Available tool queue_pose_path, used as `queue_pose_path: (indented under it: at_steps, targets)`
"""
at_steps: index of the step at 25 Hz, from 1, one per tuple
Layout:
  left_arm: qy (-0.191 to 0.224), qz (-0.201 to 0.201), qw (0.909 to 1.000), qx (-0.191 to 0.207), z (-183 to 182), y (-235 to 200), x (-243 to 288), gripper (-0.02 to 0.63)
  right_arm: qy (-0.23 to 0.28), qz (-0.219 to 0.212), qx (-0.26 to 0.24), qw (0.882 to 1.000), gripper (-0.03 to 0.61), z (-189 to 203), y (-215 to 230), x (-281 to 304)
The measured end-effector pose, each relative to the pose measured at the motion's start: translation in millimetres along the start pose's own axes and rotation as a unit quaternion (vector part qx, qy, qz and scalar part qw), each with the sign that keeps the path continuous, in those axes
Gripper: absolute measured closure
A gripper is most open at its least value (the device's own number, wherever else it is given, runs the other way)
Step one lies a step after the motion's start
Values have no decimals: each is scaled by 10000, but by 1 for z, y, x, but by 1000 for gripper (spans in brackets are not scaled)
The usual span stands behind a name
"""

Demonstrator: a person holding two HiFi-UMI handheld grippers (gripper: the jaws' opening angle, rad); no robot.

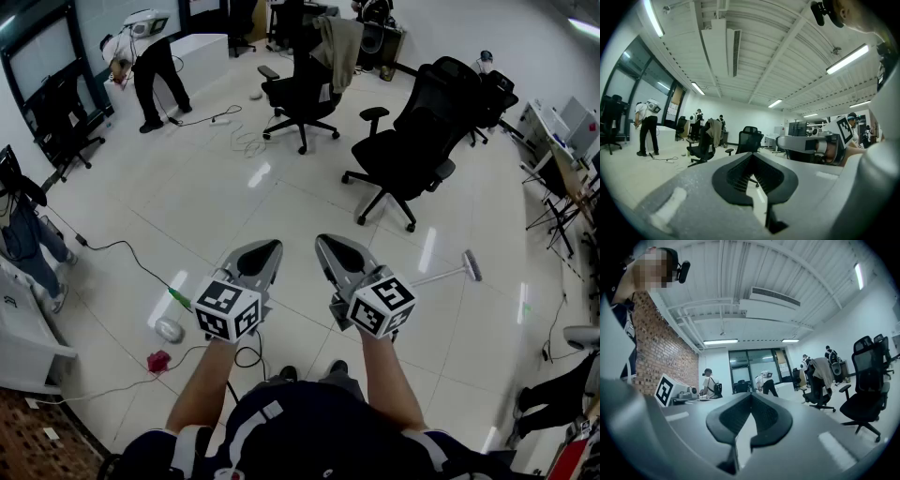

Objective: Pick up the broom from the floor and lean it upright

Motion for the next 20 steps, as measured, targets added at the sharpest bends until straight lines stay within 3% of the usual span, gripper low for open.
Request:
queue_pose_path:
  at_steps: [4, 9, 20]
  targets:
    - [1, 319, 9995, 28, 2, 22, 22, 614, -60, 360, -121, 9993, 577, 0, 12, -27]
    - [-122, 1123, 9935, 103, 10, 77, 52, 614, 37, 1243, -79, 9922, 577, -1, 26, -92]
    - [-469, 2607, 9639, 270, 34, 222, 100, 614, 254, 2732, 18, 9616, 577, -1, 37, -243]
Point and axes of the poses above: the fingertips, and each gripper's own axes: x forward along the fingers, y to its right, z out of its underside, the point moved 6 cm from there along -x, backward along the fingers, and after that the axes turned 15 degrees about -z, right-handed, at the moved point
